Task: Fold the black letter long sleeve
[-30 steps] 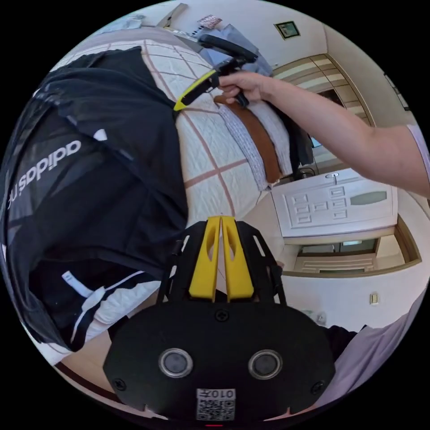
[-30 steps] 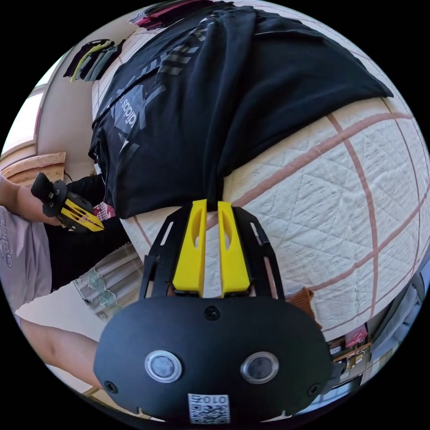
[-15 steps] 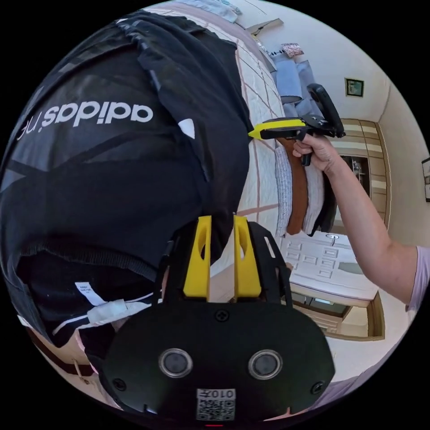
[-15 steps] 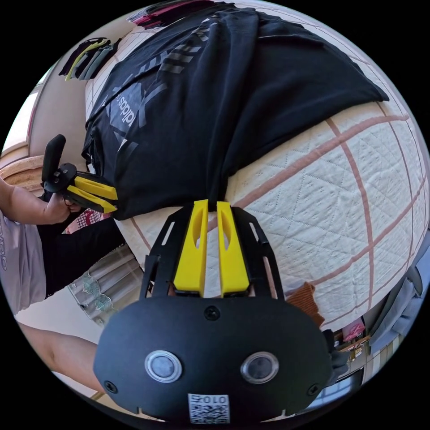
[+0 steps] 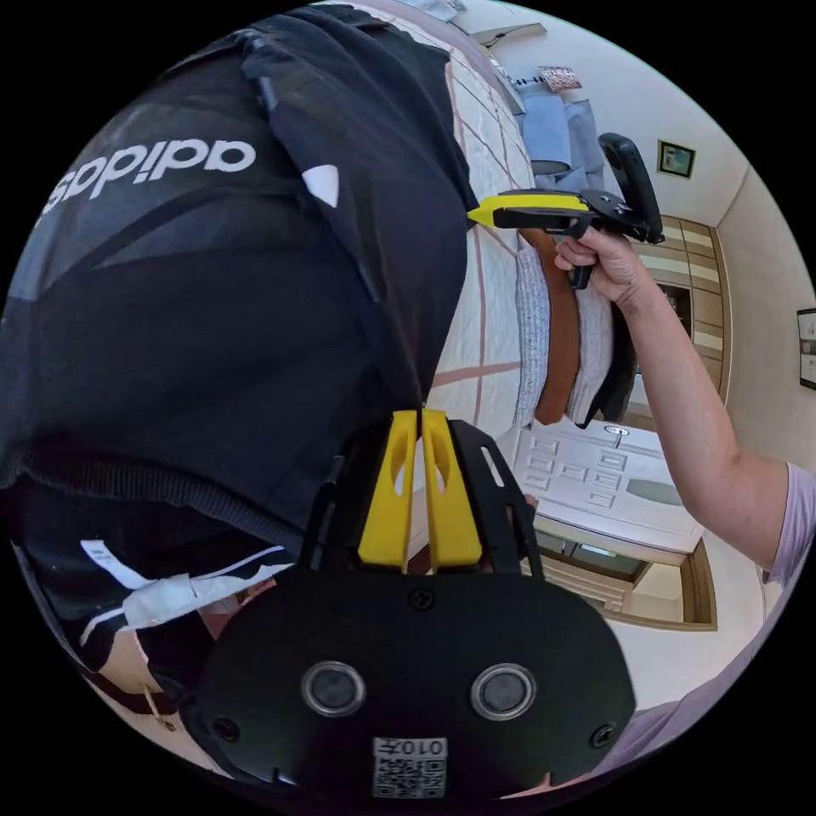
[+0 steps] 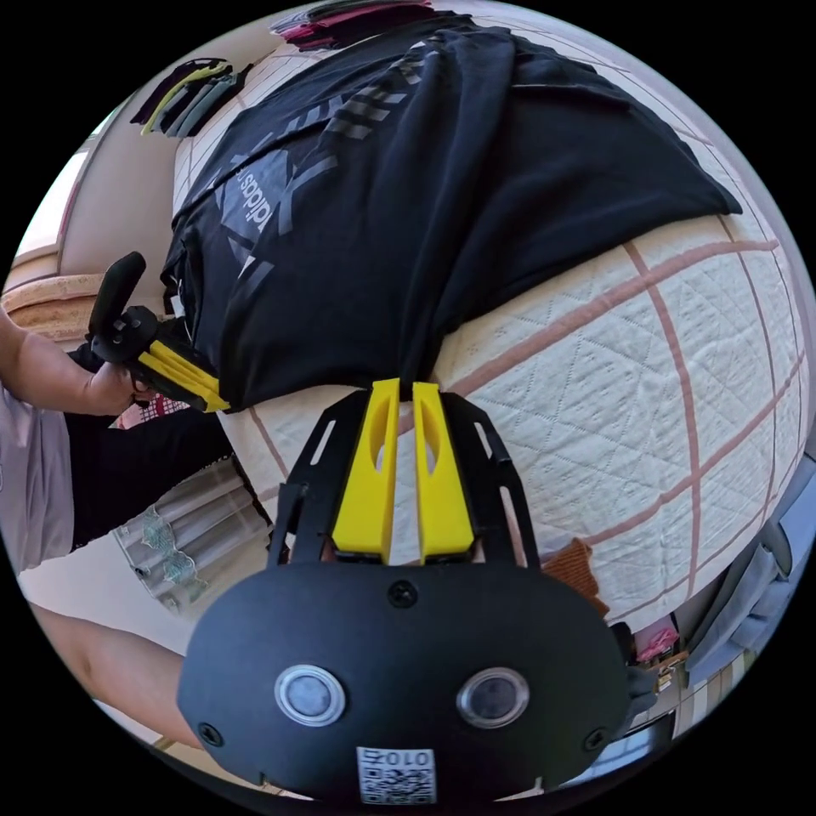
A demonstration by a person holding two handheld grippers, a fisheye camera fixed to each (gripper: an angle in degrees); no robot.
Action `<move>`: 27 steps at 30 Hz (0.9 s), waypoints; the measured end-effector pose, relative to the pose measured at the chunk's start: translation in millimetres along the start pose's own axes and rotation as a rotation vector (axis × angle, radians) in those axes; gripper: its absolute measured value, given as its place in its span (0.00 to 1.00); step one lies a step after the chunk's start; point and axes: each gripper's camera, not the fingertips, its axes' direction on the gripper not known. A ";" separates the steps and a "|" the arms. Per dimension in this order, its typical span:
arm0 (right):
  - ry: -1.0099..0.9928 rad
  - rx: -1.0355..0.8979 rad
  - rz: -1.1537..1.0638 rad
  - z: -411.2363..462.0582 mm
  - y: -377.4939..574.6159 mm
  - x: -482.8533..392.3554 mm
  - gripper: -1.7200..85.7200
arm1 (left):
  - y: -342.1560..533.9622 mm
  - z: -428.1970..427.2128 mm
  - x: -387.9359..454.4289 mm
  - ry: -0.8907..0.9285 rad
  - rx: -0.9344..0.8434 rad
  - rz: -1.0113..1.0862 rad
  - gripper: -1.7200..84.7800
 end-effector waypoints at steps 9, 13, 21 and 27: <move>0.013 -0.152 -0.020 14.0 -11.1 -3.2 0.07 | 31.4 23.8 58.4 -0.112 -0.033 0.156 0.02; -0.018 -0.151 0.048 12.3 -11.7 3.0 0.06 | 37.8 18.8 43.0 0.090 -0.023 0.032 0.03; 0.093 -0.002 0.363 -33.3 34.1 9.9 0.05 | 108.7 -18.6 67.1 0.185 -0.175 0.119 0.04; 0.197 0.274 0.325 -95.6 5.4 -19.5 0.07 | 88.0 -126.2 84.7 0.046 0.054 0.198 0.07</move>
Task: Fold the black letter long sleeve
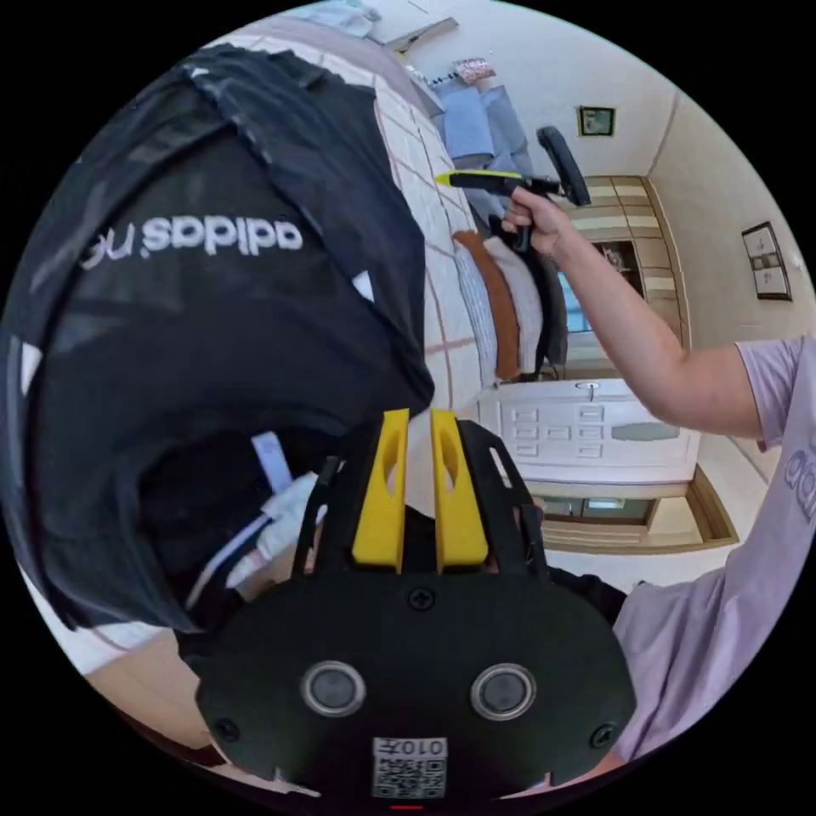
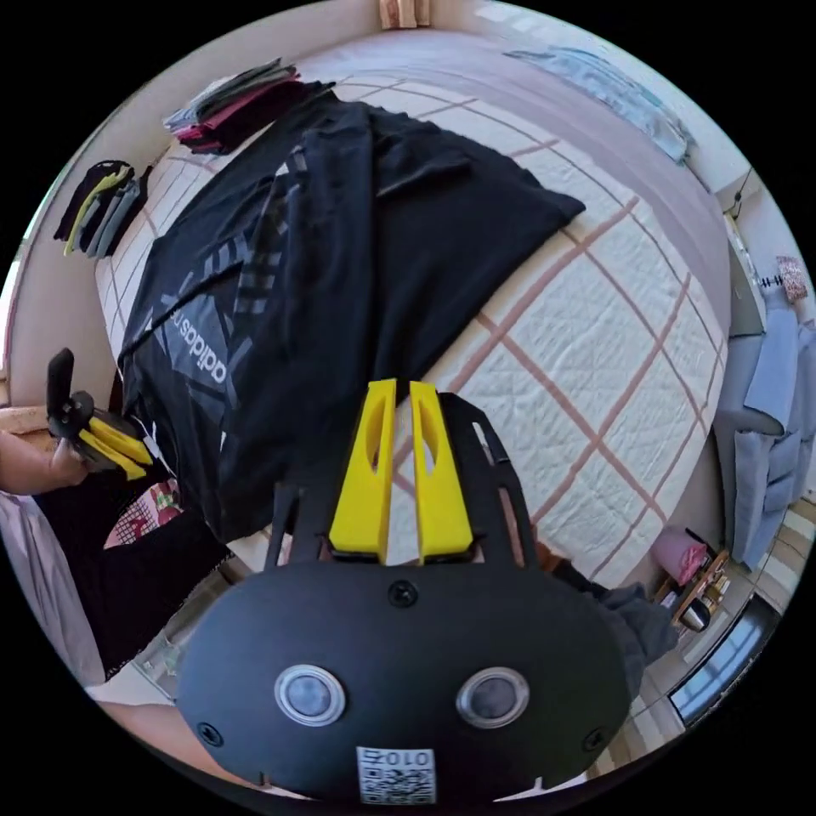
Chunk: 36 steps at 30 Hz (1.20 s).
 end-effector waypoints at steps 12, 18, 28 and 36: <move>-0.186 0.342 -0.055 -22.6 -167.2 -6.9 0.10 | -259.0 -178.9 -112.4 -0.170 0.358 -0.252 0.13; -0.198 0.279 -0.096 -1.1 -248.7 -1.9 0.10 | -290.1 -167.1 -119.2 -0.143 0.313 -0.355 0.11; -0.205 0.344 -0.180 -33.5 -231.0 -38.6 0.07 | -243.9 -166.2 13.0 -0.266 0.490 -0.017 0.04; -0.227 0.564 -0.269 -148.6 -37.3 -48.8 0.07 | -143.9 -113.7 180.0 -0.332 0.476 0.391 0.03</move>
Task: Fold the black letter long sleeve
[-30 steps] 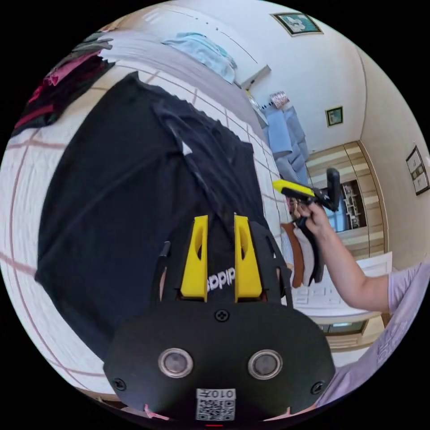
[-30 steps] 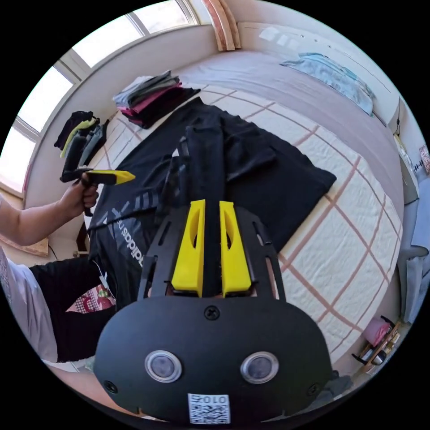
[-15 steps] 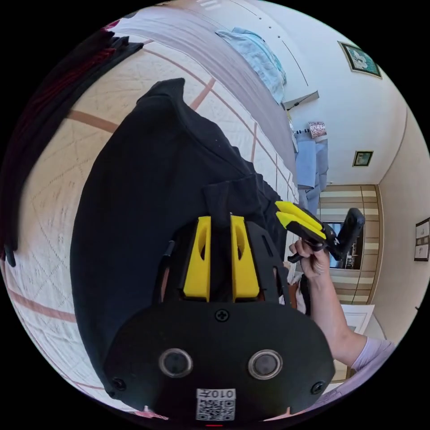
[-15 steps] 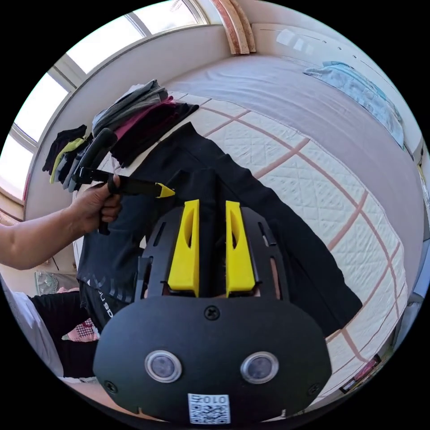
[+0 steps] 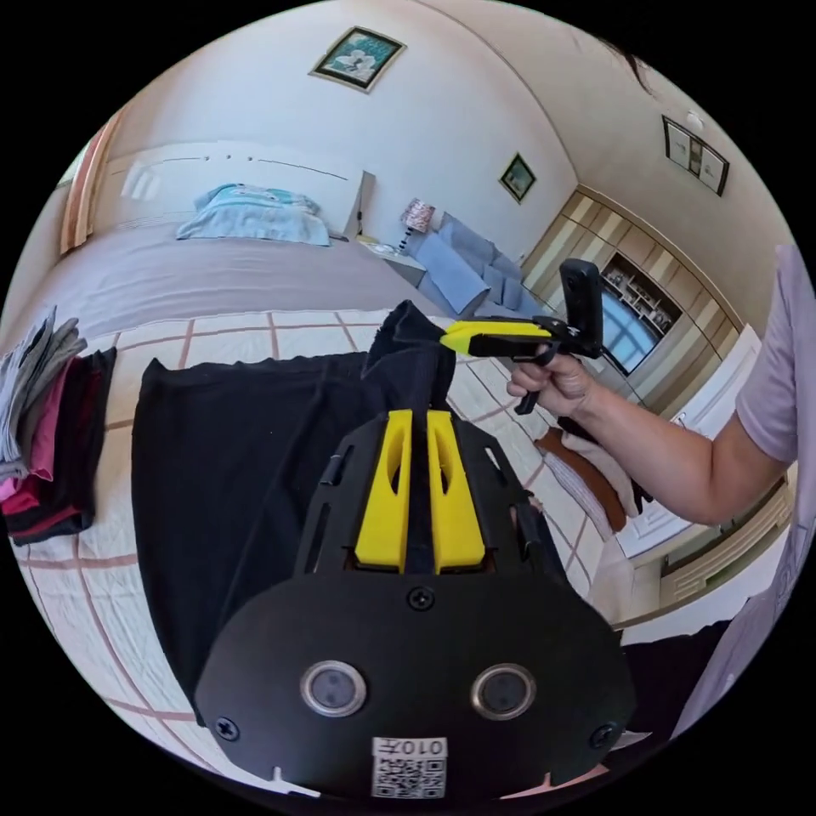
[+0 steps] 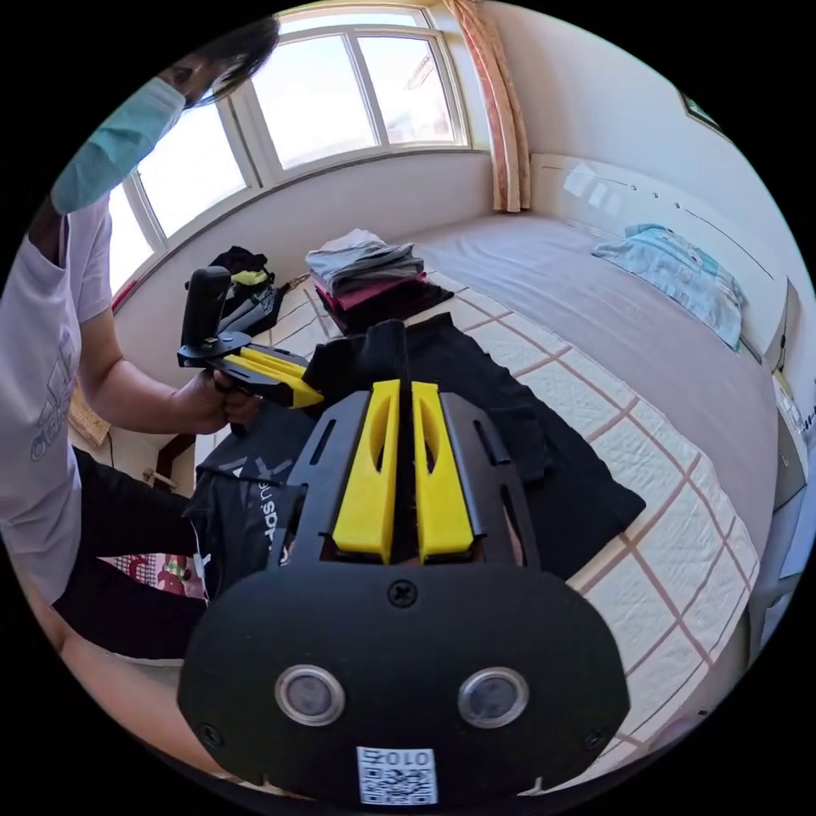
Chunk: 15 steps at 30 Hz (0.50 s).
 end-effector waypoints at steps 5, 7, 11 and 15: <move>0.030 -0.022 -0.089 35.9 -62.2 4.6 0.07 | -6.0 -20.1 -10.1 -0.040 0.054 -0.104 0.03; 0.034 -0.069 -0.066 81.2 -96.8 27.2 0.06 | -14.7 -23.8 -29.7 -0.122 0.051 -0.122 0.04; 0.015 -0.200 0.061 181.1 -145.3 88.7 0.06 | -18.0 9.0 -116.2 -0.293 -0.135 -0.277 0.06; 0.102 -0.138 0.140 137.0 -132.8 82.5 0.05 | 4.7 17.4 -153.7 -0.301 -0.191 -0.407 0.08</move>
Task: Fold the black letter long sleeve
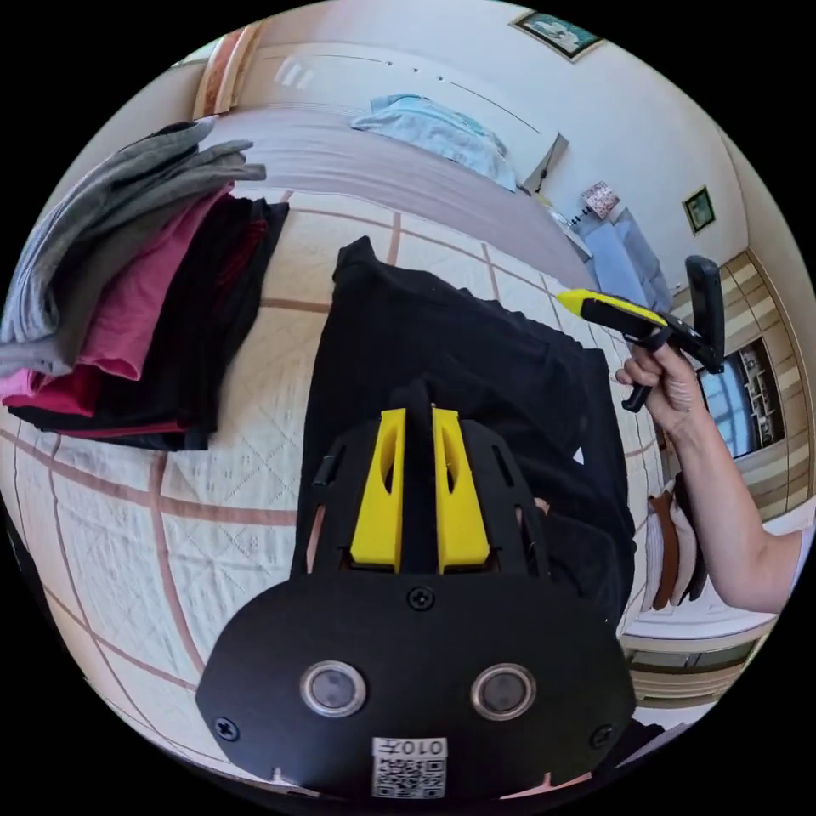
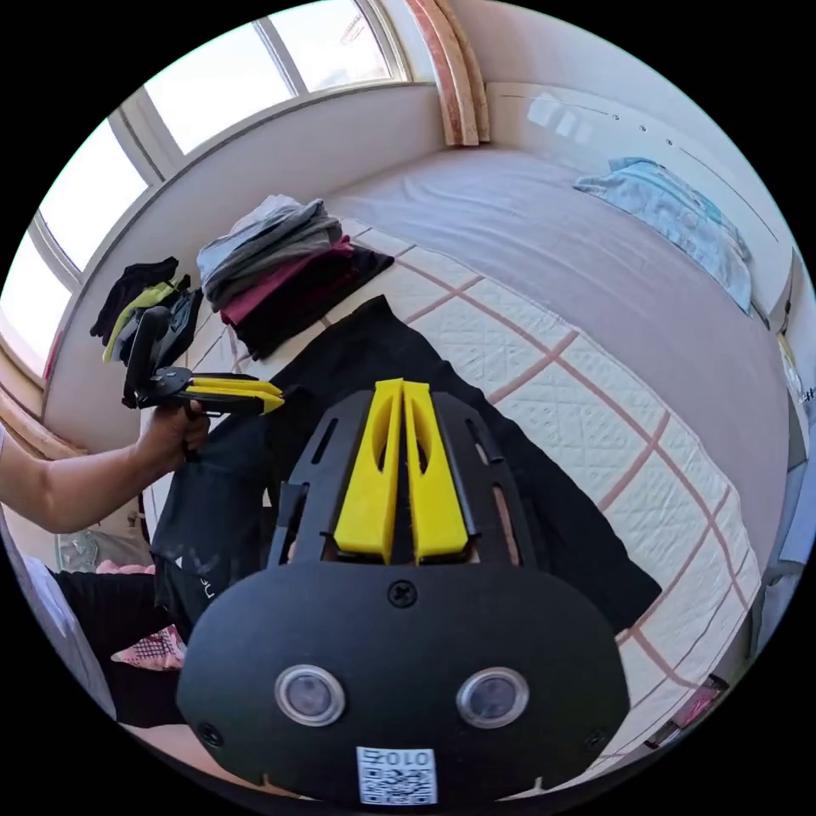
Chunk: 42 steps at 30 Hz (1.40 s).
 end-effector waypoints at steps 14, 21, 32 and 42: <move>0.069 -0.309 0.458 -50.2 282.8 -58.2 0.10 | 10.9 1.3 -19.7 0.164 -0.025 -0.209 0.17; 0.087 -0.284 0.529 -63.4 303.5 -70.6 0.09 | -39.2 35.0 -9.0 0.070 -0.197 -0.168 0.12; 0.092 -0.288 0.586 -55.1 313.2 -67.9 0.08 | -57.1 22.8 12.0 0.076 0.020 0.172 0.06; 0.164 -0.119 0.597 -93.3 293.8 -99.8 0.06 | -21.3 32.4 -5.8 -0.087 0.000 0.260 0.12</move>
